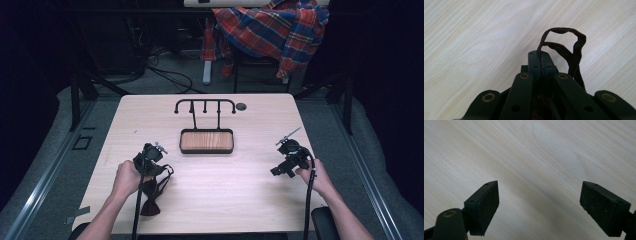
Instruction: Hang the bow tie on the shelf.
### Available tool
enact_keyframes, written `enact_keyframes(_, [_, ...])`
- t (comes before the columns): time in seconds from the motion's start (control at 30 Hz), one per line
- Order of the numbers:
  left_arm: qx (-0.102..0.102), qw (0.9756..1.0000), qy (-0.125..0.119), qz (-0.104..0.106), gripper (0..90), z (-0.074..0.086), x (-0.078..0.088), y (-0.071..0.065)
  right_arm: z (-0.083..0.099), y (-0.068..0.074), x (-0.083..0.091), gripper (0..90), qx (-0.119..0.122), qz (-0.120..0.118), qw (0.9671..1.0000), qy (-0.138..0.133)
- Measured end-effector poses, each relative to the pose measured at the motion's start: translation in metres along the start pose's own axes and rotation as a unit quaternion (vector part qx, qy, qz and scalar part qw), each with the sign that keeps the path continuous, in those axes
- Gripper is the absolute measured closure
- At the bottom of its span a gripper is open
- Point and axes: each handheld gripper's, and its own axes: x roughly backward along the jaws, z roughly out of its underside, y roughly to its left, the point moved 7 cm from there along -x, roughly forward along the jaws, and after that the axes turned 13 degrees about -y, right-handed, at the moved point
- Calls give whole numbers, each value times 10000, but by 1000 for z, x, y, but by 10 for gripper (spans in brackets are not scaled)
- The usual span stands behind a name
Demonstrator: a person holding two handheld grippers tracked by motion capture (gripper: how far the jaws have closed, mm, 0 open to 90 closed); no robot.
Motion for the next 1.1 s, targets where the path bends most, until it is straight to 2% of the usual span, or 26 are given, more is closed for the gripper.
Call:
enact_keyframes(0.03, [101, 9999, -64, -25, 896, -1, 3, 1, 0, 0, 0, 156, -30, 16, 10000, -35])
enact_keyframes(0.2, [182, 9995, -252, -55, 896, -5, 11, 2, -1, 1, 0, 156, -43, 36, 10000, -59])
enact_keyframes(0.3, [146, 9993, -332, -69, 897, -8, 16, 2, -1, 0, 0, 156, -40, 41, 10000, -76])
enact_keyframes(0.33, [135, 9990, -428, -77, 897, -12, 20, 2, -1, 0, 0, 156, -27, 69, 10000, -63])
enact_keyframes(0.63, [155, 9980, -587, -153, 896, -19, 30, 5, 0, 0, 0, 156, -4, 65, 10000, -46])
enact_keyframes(0.8, [169, 9967, -773, -205, 896, -25, 39, 6, 0, 1, -1, 156, 8, 45, 10000, -25])
enact_keyframes(0.83, [171, 9964, -804, -221, 896, -26, 40, 6, 0, 1, -1, 156, 71, 74, 9999, 7])
enact_keyframes(1.0, [159, 9956, -892, -254, 896, -31, 45, 7, 0, 1, -2, 156, 42, 86, 10000, -22])
enact_keyframes(1.1, [164, 9942, -1021, -300, 896, -36, 50, 9, 1, 2, -2, 156, 41, 66, 10000, -11])
